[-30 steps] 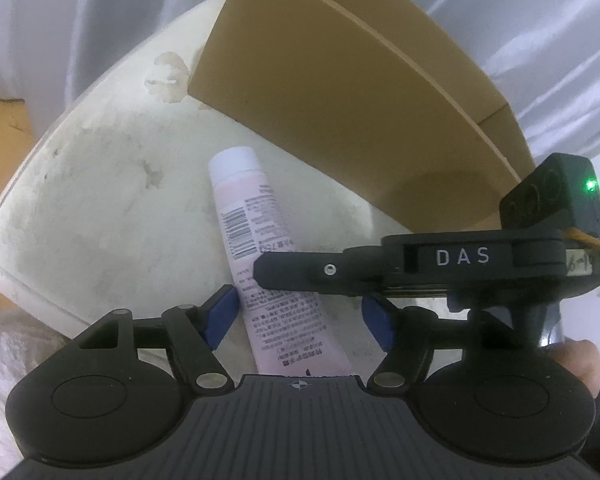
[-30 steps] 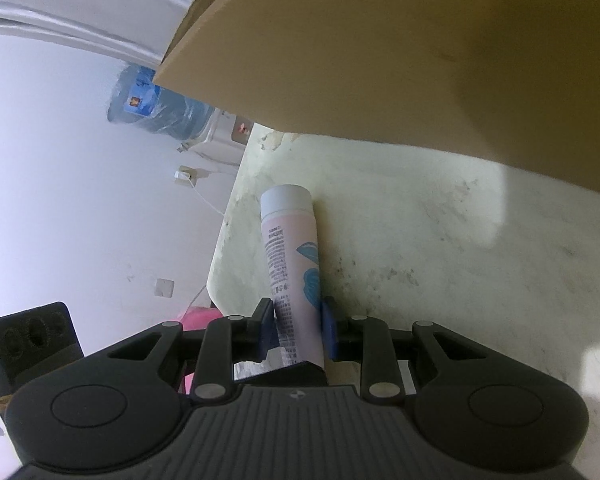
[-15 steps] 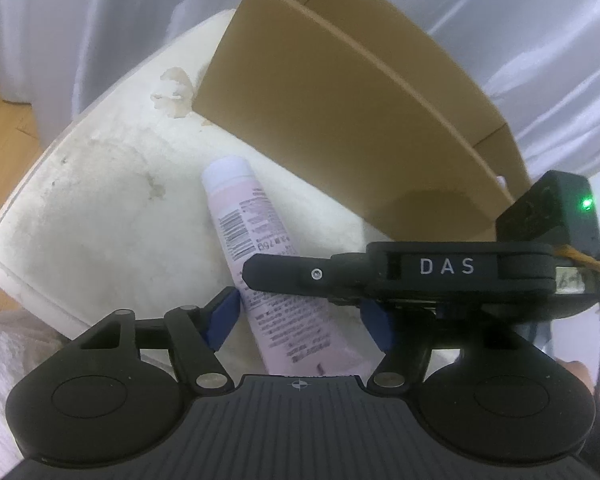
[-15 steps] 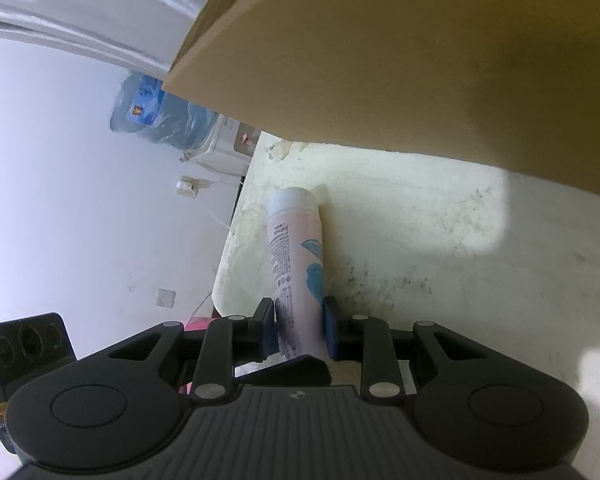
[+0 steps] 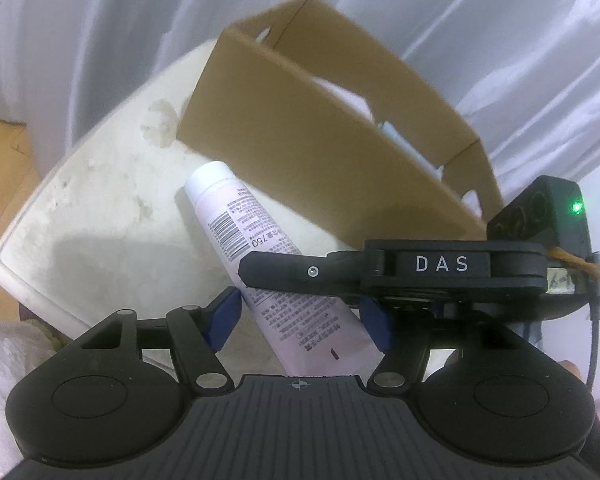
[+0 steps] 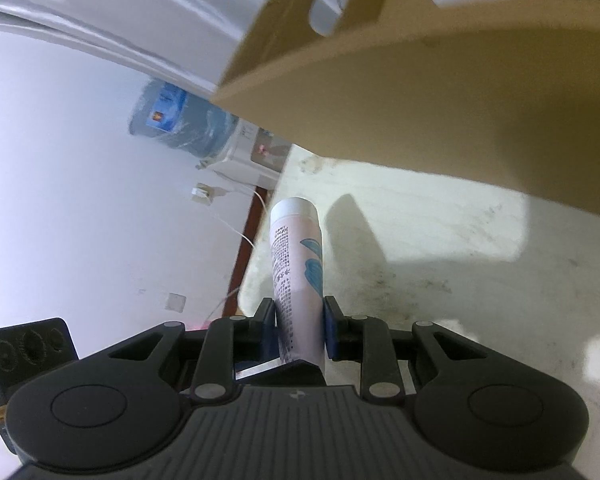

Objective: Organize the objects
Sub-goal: 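Lift the tube with the right tool and carry it over the cardboard box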

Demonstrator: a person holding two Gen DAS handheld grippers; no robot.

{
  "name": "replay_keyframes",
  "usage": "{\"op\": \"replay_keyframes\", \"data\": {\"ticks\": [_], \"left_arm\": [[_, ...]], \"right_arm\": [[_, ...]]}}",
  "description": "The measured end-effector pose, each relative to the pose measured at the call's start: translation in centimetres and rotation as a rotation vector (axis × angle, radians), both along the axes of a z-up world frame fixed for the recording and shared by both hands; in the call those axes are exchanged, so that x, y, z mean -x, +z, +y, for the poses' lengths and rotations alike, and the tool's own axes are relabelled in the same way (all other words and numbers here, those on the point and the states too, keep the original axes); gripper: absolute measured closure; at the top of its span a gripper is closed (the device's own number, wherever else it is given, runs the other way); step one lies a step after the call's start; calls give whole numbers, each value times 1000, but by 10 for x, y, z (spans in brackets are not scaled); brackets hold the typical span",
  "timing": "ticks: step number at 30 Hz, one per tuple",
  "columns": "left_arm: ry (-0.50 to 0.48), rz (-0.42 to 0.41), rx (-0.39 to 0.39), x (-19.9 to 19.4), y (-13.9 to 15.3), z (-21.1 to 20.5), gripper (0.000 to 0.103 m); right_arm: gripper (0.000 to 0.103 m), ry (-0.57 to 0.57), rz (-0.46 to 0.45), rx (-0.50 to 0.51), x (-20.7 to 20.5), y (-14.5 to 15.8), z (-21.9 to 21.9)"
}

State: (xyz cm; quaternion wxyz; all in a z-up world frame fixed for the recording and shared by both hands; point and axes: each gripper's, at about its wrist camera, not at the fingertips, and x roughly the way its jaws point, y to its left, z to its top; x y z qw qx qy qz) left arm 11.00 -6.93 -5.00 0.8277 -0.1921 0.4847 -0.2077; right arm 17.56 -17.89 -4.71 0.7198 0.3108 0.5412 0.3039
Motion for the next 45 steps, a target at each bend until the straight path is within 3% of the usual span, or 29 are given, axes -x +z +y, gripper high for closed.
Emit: {"op": "replay_keyframes", "data": {"ticks": [15,24,32,45], "left_arm": [[8,-227,-44,-3,105,-9,39],[-34,-277,-45,-41,132,-37,38],[-70,-247,-48,-93,116,-72,38],[-60,-77,-73,-167,41,-85,38]], "right_arm": [[75,6,-224,-117,-18,100,-8],[75,-18,-294,-99,-46,138,-37],[75,-41,-251,-55,-91,129,-66],[75,9,-38,15,-160,53,-68]]}}
